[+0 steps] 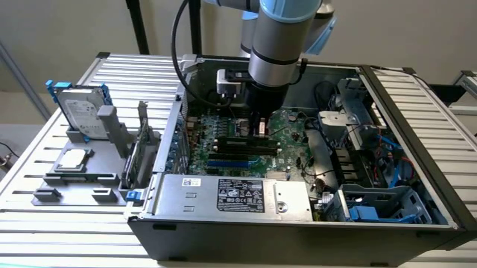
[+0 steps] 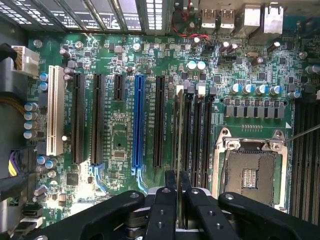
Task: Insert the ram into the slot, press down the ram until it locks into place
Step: 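Insert the ram into the slot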
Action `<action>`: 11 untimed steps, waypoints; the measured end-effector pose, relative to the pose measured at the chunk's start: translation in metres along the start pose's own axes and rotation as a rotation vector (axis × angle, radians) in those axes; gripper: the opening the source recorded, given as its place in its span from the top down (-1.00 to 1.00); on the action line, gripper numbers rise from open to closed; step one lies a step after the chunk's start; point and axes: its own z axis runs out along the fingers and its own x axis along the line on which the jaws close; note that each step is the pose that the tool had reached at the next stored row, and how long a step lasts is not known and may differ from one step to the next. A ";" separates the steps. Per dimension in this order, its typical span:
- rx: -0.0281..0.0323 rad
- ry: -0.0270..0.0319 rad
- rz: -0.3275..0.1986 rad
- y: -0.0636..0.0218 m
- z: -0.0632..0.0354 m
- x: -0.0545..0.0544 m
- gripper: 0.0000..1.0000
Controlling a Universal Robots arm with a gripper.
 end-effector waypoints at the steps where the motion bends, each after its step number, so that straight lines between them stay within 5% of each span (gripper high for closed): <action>1: -0.0001 0.0000 -0.001 -0.0008 0.0000 0.000 0.73; 11: -0.0004 0.0008 -0.013 -0.0018 0.0006 0.001 0.73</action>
